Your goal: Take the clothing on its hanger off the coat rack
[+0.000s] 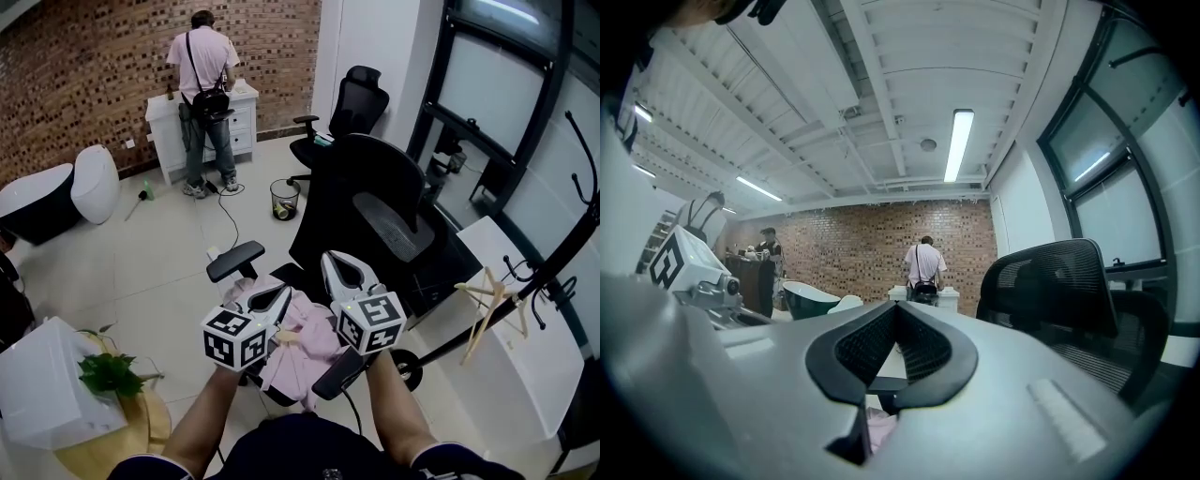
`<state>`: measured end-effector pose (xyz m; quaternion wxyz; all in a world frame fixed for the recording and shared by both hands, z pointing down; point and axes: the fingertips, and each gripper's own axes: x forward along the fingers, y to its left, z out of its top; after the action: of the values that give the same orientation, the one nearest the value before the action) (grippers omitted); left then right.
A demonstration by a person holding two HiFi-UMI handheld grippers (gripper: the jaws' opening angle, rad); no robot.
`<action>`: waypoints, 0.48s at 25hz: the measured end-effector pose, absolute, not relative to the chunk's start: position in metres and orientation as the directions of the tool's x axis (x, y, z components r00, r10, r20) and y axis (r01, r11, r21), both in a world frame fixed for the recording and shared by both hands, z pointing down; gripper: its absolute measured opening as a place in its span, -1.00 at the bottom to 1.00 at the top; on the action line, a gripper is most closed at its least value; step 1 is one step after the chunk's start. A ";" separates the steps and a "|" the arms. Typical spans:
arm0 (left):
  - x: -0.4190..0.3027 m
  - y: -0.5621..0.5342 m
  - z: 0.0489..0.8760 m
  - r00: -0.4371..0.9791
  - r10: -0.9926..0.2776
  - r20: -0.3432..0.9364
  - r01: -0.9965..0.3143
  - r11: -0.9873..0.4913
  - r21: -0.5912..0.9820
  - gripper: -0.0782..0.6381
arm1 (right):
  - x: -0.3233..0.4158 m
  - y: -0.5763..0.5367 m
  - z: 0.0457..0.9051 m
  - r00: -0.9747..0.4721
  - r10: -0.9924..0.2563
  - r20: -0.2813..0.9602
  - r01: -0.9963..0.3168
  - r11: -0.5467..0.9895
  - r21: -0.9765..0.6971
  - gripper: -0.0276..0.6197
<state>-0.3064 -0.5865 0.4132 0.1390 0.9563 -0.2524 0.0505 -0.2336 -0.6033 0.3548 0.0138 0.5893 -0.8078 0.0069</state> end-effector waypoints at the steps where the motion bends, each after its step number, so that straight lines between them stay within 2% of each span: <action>1: -0.306 -0.587 0.413 0.868 -0.468 0.167 -0.496 -0.835 0.240 -0.75 | -0.234 -0.604 0.355 -0.304 -0.952 0.031 -0.952 0.305 0.007 -0.91; 12: -0.308 -0.588 0.413 0.869 -0.463 0.174 -0.493 -0.837 0.237 -0.75 | -0.236 -0.606 0.355 -0.303 -0.952 0.038 -0.953 0.303 0.008 -0.91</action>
<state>-0.3079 -0.5879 0.4135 0.1380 0.9569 -0.2497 0.0549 -0.2358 -0.6061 0.3551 0.0176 0.5903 -0.8070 0.0080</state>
